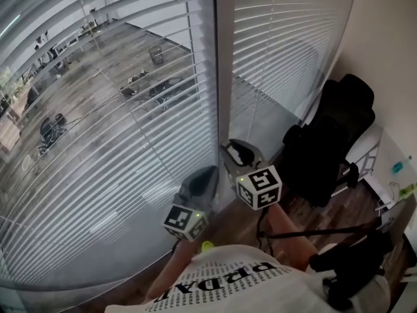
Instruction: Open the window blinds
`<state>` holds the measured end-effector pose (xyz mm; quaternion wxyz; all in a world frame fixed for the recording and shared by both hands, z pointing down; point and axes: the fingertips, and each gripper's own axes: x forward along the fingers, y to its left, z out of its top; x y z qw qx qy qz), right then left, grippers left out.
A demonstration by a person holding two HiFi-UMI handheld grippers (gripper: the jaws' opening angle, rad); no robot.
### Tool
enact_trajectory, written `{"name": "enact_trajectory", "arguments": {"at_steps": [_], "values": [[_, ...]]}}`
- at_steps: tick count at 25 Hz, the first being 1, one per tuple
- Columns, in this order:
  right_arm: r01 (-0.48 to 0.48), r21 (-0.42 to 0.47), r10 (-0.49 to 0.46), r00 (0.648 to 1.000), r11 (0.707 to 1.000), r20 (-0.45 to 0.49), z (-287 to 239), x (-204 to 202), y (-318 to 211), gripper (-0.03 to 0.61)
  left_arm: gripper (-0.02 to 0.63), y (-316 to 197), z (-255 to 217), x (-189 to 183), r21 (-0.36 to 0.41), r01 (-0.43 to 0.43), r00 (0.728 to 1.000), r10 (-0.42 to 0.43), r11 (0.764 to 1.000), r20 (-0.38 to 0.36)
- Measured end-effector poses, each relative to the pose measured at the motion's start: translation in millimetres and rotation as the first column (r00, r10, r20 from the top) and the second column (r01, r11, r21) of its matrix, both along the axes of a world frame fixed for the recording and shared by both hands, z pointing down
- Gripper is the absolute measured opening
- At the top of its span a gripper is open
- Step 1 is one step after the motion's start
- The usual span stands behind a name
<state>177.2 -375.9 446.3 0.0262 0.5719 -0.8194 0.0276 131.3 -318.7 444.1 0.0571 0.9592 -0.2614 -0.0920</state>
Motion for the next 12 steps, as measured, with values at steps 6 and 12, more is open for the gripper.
{"name": "enact_trajectory", "arguments": {"at_steps": [6, 12], "values": [[-0.007, -0.002, 0.007, 1.000, 1.000, -0.010, -5.0, -0.9, -1.3, 0.130, -0.006, -1.7, -1.2, -2.2, 0.004, -0.005, 1.000, 0.005, 1.000, 0.020], [0.055, -0.010, -0.055, 0.998, 0.998, -0.026, 1.7, -23.0, 9.5, 0.130, -0.006, 12.9, 9.4, -21.1, -0.003, 0.053, 0.998, -0.053, 0.999, 0.029]]}}
